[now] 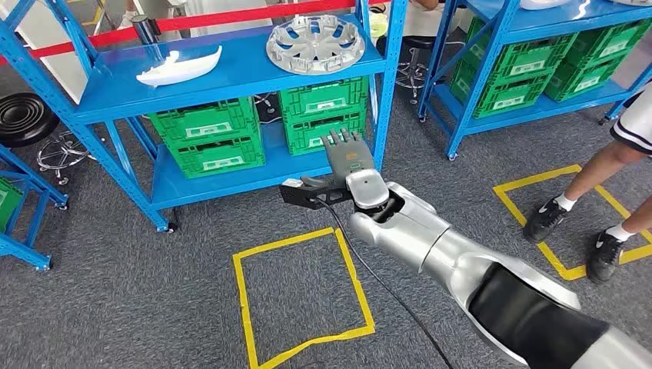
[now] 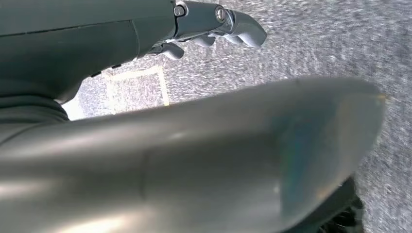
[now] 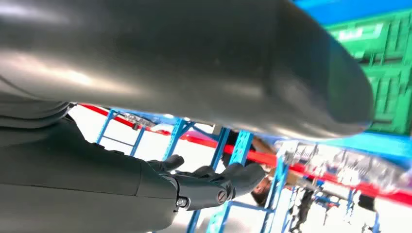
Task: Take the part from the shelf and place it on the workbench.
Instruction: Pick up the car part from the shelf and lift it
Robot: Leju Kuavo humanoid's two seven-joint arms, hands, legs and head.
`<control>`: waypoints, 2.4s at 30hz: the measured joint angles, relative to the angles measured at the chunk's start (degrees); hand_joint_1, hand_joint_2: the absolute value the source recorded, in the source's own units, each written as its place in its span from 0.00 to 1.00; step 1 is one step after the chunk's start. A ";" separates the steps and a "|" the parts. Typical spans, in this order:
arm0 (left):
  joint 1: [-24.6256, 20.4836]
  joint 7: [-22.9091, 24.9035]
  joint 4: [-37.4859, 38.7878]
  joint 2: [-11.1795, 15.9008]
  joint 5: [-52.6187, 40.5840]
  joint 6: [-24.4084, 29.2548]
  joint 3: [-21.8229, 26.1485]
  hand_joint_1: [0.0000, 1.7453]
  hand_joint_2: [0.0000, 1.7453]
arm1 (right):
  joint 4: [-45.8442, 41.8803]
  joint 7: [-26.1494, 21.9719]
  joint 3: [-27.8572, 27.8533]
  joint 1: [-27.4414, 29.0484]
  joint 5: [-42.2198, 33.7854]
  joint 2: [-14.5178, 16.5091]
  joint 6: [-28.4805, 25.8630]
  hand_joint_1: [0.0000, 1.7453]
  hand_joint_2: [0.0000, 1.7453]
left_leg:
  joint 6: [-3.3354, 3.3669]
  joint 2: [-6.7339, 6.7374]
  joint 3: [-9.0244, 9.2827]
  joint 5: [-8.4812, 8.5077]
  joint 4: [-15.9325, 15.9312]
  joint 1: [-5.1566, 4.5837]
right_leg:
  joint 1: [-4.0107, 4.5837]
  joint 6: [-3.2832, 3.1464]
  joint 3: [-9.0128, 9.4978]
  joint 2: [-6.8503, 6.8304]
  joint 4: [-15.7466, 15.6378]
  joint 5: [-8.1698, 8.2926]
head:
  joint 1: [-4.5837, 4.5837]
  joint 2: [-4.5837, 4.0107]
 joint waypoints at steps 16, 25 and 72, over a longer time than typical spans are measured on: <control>0.17 0.35 0.12 0.05 -3.22 -0.26 -1.01 0.00 0.00 | -7.75 -2.08 -1.14 5.29 -0.30 -8.62 -0.65 0.00 0.00 | 3.52 -0.70 2.73 6.90 -11.75 -0.41 | 0.26 3.00 -1.29 0.41 11.07 -4.00 | 0.16 0.01; 0.45 -0.43 0.14 0.09 -1.53 -0.34 -0.95 0.00 0.00 | -7.37 -3.48 -0.90 4.87 0.15 -8.52 -0.11 0.00 0.00 | 2.24 -0.81 12.02 -1.57 -11.86 -0.52 | 0.46 2.34 -8.45 -0.57 0.85 6.64 | -0.06 0.00; 0.75 -0.71 0.25 0.61 -1.51 -0.01 0.37 0.00 0.00 | -12.32 -6.21 -3.65 12.13 0.49 -8.02 -1.20 0.00 0.00 | 2.07 -0.86 -4.07 11.76 -9.71 -0.91 | 0.46 1.53 7.63 0.49 -0.50 -6.82 | -0.60 0.00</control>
